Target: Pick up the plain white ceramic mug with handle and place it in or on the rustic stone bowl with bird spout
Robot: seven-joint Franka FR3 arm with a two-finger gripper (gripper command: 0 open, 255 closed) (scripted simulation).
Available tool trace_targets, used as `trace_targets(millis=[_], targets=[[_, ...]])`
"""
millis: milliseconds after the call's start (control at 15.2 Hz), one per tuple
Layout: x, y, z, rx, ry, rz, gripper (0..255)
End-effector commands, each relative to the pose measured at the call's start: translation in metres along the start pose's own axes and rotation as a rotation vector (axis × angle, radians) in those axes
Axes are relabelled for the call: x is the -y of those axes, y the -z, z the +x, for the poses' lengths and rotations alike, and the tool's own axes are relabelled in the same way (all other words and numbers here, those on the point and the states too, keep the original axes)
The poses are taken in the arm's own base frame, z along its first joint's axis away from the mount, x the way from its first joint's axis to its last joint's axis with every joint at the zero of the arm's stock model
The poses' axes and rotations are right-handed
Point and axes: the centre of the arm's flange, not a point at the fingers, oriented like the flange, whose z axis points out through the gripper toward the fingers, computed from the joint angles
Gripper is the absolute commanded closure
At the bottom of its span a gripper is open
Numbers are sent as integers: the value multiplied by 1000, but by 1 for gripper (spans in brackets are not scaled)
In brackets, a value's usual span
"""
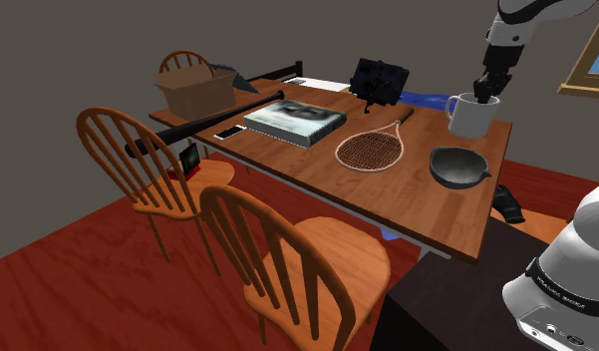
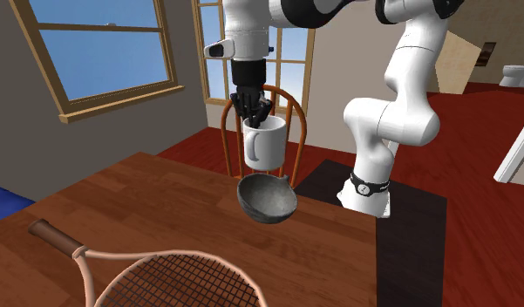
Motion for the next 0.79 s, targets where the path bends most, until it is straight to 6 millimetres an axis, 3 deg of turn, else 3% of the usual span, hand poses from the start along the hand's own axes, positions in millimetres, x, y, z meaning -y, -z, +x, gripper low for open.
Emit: trace_targets(millis=[0,726], targets=[[3,-9,-3,0,0,-1,255],[3,-67,-2,0,0,-1,255]])
